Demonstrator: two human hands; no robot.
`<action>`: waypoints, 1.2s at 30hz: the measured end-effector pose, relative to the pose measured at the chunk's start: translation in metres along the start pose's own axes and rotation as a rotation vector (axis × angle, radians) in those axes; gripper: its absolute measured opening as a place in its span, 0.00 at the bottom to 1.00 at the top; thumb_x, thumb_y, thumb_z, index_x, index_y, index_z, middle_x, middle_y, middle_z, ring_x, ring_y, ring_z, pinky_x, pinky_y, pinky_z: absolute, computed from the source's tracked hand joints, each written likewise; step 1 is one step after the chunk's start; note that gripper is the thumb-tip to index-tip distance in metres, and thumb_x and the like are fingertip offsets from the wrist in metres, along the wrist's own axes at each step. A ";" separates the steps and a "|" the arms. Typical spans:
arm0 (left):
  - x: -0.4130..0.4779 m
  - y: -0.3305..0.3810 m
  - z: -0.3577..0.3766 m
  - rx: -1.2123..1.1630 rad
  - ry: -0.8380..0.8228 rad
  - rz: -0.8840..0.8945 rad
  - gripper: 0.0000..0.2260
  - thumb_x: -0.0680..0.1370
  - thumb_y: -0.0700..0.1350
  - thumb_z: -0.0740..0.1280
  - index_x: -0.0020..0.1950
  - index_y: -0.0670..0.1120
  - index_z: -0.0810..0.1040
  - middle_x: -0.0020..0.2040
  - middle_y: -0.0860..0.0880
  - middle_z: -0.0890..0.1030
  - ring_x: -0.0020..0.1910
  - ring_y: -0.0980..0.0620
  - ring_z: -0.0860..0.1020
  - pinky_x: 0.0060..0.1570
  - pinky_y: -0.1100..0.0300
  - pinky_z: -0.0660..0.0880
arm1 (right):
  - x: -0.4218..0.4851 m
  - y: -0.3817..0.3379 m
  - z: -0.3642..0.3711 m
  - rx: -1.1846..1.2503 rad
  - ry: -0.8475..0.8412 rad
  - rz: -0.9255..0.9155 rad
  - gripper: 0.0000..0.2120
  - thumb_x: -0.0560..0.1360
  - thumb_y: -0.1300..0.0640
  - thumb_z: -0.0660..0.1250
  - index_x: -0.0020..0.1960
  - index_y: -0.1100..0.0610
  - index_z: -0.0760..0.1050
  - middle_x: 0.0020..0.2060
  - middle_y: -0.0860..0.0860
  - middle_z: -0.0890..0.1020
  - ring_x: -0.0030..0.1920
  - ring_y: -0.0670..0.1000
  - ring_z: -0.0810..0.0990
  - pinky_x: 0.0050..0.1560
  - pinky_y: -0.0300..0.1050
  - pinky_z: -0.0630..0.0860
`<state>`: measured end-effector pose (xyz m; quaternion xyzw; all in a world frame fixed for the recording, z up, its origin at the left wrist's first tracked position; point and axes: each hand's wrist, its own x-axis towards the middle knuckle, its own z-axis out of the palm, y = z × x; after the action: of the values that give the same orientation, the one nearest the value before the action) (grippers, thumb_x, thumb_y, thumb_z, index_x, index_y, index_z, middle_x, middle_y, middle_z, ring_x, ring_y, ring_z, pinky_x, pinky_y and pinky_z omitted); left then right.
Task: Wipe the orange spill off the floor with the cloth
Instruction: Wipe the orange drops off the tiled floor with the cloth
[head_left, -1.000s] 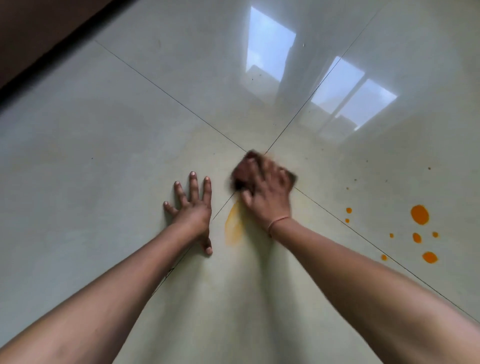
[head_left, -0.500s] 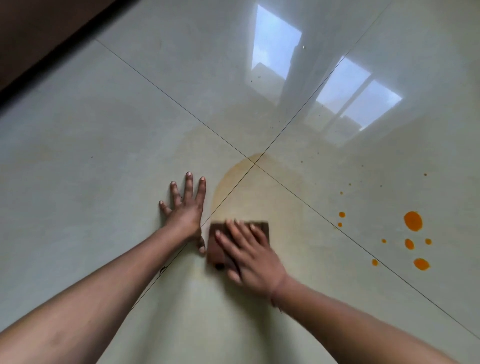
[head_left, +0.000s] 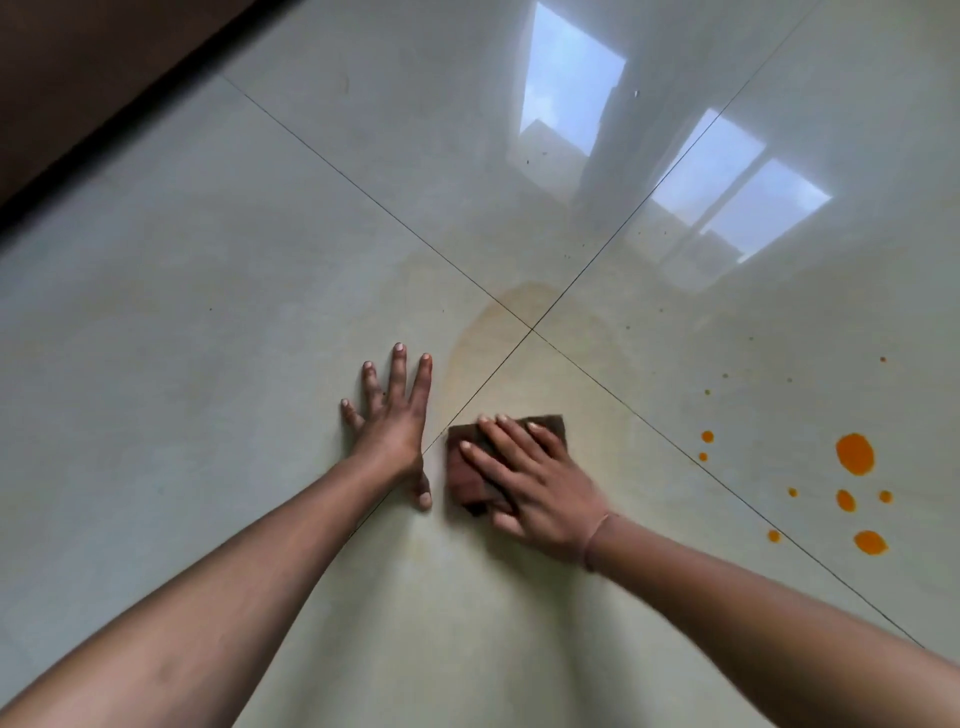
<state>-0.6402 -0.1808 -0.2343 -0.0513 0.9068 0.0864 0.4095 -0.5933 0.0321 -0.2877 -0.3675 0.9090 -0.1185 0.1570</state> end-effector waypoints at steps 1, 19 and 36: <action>0.000 0.000 0.001 0.005 0.003 -0.002 0.75 0.50 0.48 0.85 0.74 0.55 0.26 0.70 0.50 0.19 0.72 0.37 0.27 0.68 0.29 0.45 | 0.005 0.020 -0.003 -0.031 0.021 -0.001 0.37 0.71 0.40 0.58 0.78 0.47 0.53 0.78 0.53 0.54 0.77 0.55 0.53 0.75 0.54 0.50; 0.001 -0.003 0.006 -0.003 0.036 0.001 0.76 0.48 0.49 0.85 0.74 0.55 0.27 0.70 0.51 0.19 0.72 0.38 0.26 0.68 0.31 0.44 | 0.124 0.045 -0.044 0.087 0.200 0.628 0.36 0.75 0.43 0.59 0.78 0.50 0.50 0.78 0.55 0.51 0.77 0.56 0.48 0.74 0.54 0.44; 0.003 0.006 0.001 0.108 0.000 -0.040 0.76 0.51 0.51 0.85 0.72 0.52 0.23 0.70 0.47 0.19 0.72 0.35 0.28 0.69 0.30 0.48 | 0.017 0.073 -0.029 -0.036 -0.021 -0.093 0.33 0.74 0.46 0.64 0.76 0.51 0.59 0.76 0.56 0.59 0.76 0.57 0.57 0.75 0.55 0.52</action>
<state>-0.6422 -0.1749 -0.2364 -0.0473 0.9089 0.0290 0.4133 -0.6623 0.0744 -0.2882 -0.4133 0.8912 -0.1055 0.1543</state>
